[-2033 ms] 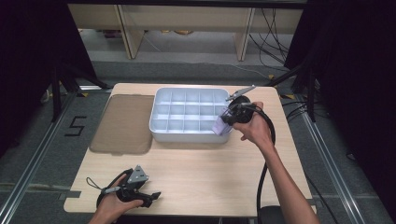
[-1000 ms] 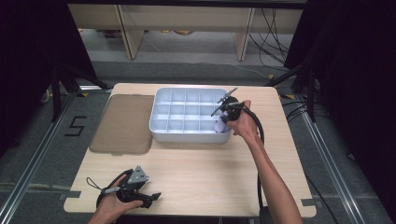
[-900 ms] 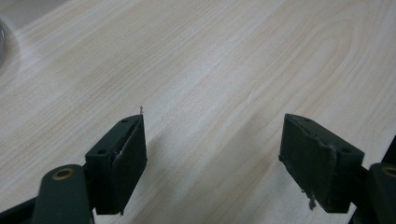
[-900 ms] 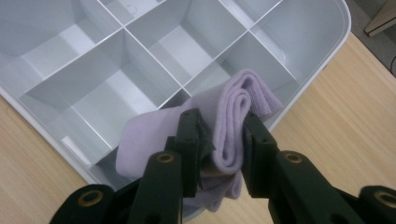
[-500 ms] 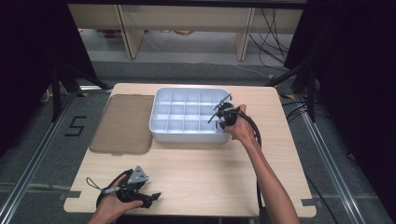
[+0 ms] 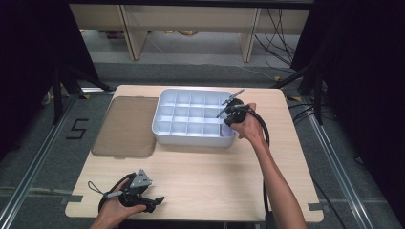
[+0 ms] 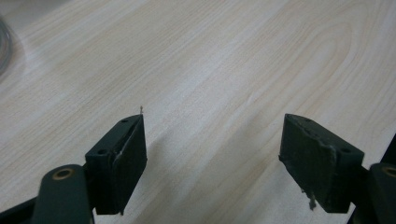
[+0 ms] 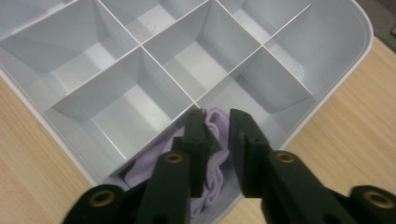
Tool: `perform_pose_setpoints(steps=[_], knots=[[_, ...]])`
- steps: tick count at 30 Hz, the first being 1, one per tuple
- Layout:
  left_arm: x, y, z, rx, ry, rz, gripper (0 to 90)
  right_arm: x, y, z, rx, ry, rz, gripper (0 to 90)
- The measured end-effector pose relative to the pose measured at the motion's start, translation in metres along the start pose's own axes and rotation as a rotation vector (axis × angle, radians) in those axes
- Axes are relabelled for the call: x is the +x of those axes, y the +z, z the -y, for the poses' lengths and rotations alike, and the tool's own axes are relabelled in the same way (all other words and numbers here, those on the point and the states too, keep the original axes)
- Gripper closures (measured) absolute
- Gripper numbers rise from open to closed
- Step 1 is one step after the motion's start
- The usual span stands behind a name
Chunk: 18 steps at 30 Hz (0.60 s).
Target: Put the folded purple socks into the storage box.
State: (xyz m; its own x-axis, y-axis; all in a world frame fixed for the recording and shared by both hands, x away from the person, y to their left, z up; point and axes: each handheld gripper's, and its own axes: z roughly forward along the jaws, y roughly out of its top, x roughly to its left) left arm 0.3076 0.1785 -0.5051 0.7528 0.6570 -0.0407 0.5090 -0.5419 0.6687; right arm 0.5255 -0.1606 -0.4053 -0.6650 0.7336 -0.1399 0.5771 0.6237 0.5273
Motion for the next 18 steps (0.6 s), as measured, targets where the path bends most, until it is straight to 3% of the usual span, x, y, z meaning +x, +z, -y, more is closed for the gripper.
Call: perform_pose_setpoints(steps=[6, 13, 18], knots=[[0.000, 0.000, 0.000, 0.005, 0.004, -0.002, 22.5, 0.006, 0.024, 0.003, 0.109, -0.019, 0.003, 86.9], [0.000, 0.000, 0.000, 0.004, 0.002, 0.004, 22.5, 0.013, 0.045, 0.005, 0.180, -0.048, 0.012, 87.7], [0.000, -0.001, 0.000, 0.001, 0.005, 0.000, 22.5, 0.016, 0.048, 0.003, 0.191, -0.060, 0.021, 87.4]])
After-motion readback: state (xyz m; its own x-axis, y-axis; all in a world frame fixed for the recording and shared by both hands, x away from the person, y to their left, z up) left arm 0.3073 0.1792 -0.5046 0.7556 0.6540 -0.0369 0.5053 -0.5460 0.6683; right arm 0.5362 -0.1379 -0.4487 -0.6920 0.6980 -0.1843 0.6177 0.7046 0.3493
